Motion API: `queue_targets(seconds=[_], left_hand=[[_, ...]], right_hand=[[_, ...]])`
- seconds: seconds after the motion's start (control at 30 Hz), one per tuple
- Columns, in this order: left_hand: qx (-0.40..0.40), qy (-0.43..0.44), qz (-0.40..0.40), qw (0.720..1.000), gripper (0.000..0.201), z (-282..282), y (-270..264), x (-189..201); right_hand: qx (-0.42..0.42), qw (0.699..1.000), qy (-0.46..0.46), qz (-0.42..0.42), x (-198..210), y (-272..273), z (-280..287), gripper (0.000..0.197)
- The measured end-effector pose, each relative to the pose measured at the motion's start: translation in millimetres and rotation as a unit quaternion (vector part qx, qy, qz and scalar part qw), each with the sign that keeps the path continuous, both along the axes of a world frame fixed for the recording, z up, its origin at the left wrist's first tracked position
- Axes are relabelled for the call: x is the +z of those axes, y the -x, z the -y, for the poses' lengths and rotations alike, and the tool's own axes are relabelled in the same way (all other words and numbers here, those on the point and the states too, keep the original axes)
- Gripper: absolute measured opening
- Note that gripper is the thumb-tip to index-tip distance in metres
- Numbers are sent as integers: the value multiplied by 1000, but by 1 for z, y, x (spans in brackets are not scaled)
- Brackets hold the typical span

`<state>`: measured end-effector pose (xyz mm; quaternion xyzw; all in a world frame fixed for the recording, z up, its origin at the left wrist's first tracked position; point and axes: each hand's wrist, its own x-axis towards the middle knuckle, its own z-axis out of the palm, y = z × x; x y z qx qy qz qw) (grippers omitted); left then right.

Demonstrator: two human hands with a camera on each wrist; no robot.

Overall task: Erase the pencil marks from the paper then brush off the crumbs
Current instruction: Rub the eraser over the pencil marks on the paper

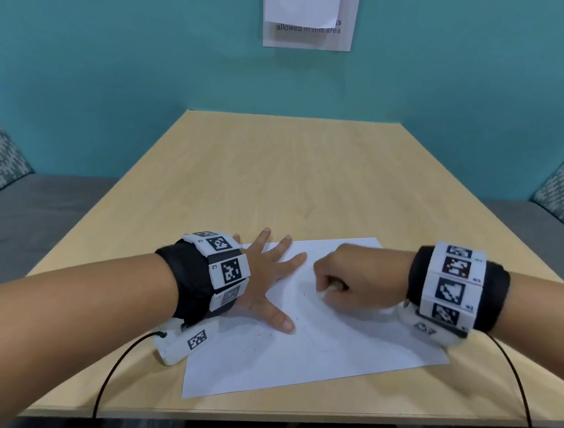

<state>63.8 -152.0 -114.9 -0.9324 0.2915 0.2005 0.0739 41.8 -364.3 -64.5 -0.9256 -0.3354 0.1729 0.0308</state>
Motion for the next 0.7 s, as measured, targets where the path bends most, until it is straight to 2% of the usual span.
queue_targets(seconds=[0.07, 0.2, 0.33, 0.43, 0.53, 0.7], left_hand=[[3, 5, 5, 1000, 125, 0, 2, 2], [-21, 11, 3, 1000, 112, 14, 5, 18], [-23, 44, -44, 998, 105, 36, 7, 22], [-24, 38, -47, 998, 108, 37, 2, 17], [-23, 33, -41, 998, 112, 35, 3, 15], [-31, 42, -50, 997, 114, 35, 2, 16]], right_hand=[[-33, 999, 6, 10, 3, -13, 9, 14], [-17, 1000, 5, 21, -4, -15, 12, 10], [-26, 999, 18, 22, -1, -14, 10, 4], [6, 1000, -1, 18, -2, 0, 6, 13], [69, 997, -35, -18, -5, 21, -4, 8], [11, 999, 7, 29, 4, 1, 11, 11]])
